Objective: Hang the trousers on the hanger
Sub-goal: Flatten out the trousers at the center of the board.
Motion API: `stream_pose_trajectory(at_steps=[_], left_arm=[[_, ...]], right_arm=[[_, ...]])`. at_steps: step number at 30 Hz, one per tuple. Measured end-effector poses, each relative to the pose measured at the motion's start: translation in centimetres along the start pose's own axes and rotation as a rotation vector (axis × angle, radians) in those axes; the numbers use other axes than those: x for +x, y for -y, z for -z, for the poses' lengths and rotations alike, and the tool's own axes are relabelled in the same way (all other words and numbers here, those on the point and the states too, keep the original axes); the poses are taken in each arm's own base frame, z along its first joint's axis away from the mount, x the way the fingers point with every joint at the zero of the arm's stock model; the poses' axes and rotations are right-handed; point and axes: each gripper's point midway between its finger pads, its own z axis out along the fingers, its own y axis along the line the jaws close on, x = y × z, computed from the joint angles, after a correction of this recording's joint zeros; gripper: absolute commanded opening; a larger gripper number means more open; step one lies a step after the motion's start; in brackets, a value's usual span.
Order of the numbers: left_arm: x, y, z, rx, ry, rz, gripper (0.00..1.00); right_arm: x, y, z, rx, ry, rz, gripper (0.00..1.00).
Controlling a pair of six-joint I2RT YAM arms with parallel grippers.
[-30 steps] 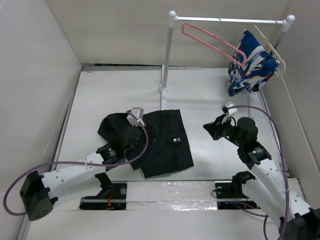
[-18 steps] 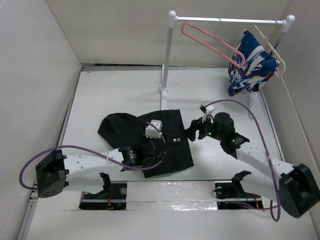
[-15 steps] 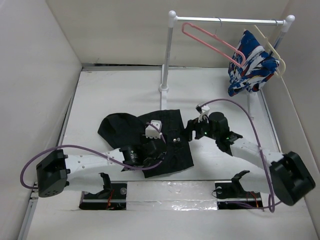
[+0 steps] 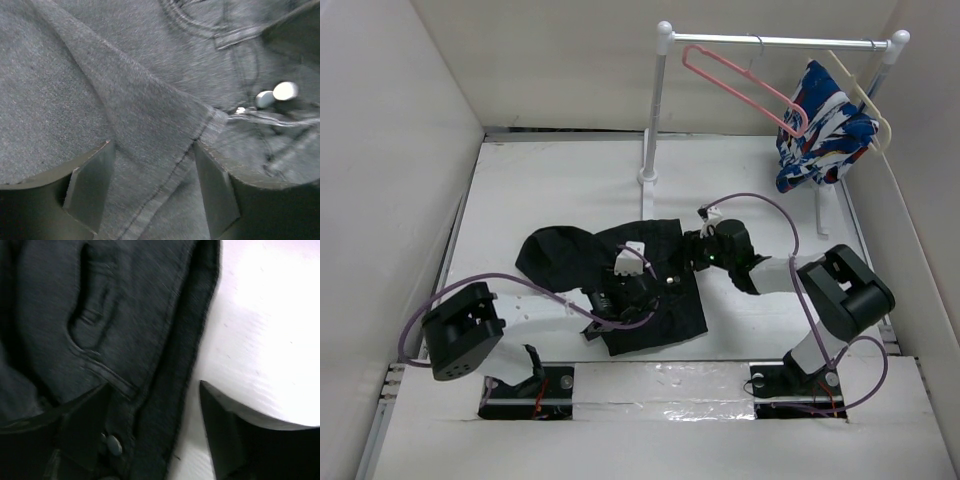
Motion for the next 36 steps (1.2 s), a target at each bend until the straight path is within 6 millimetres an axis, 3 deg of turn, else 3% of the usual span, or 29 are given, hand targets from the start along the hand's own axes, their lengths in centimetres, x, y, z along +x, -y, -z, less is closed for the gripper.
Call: stream_pose_trajectory(at_steps=[2,3,4,5,6,8,14,16,19,25,29,33,36], left_arm=[[0.6,-0.2,-0.5,-0.018,-0.012,-0.018,0.53],[0.8,-0.3,-0.7,-0.026,-0.015,-0.026,0.5],[1.0,-0.4,-0.9,-0.034,-0.018,-0.03,0.45],[1.1,-0.5,-1.2,-0.04,-0.02,-0.034,0.27],[1.3,-0.6,-1.3,-0.047,-0.022,-0.037,0.2],[1.4,-0.9,-1.5,-0.065,-0.02,-0.045,0.0],[0.1,-1.4,-1.1,-0.068,0.005,-0.012,0.0],[-1.7,-1.5,-0.3,-0.045,0.038,0.039,0.0],[-6.0,-2.3,1.6,0.008,0.124,0.172,0.0],[-14.9,-8.0,7.4,0.066,0.379,0.47,0.0],[-18.1,-10.4,11.8,0.105,0.505,0.577,0.0],[-22.0,-12.3,16.3,0.115,0.605,0.652,0.0],[-24.5,-14.4,20.0,0.094,0.691,0.701,0.0]], right_arm=[[-0.6,-0.6,-0.3,-0.027,0.027,-0.006,0.47],[-0.8,-0.9,-0.4,-0.041,0.036,-0.009,0.29],[-0.9,-1.1,-0.4,-0.052,0.044,-0.006,0.2],[-1.2,-1.3,-0.5,-0.061,0.054,-0.011,0.14],[-1.3,-1.4,-0.5,-0.066,0.061,-0.013,0.04],[-1.6,-1.5,-0.4,-0.073,0.075,-0.019,0.0],[-3.1,-2.7,2.2,-0.085,0.141,-0.006,0.0],[-4.3,-3.3,4.1,-0.087,0.183,0.009,0.0],[-6.4,-4.4,7.6,-0.074,0.261,0.048,0.0],[-10.0,-5.0,16.3,0.043,0.457,0.095,0.0],[-10.5,-4.1,21.4,0.132,0.56,0.091,0.0],[-10.2,-3.8,24.3,0.192,0.554,0.097,0.0],[-10.7,-4.8,26.2,0.195,0.536,0.112,0.0]])
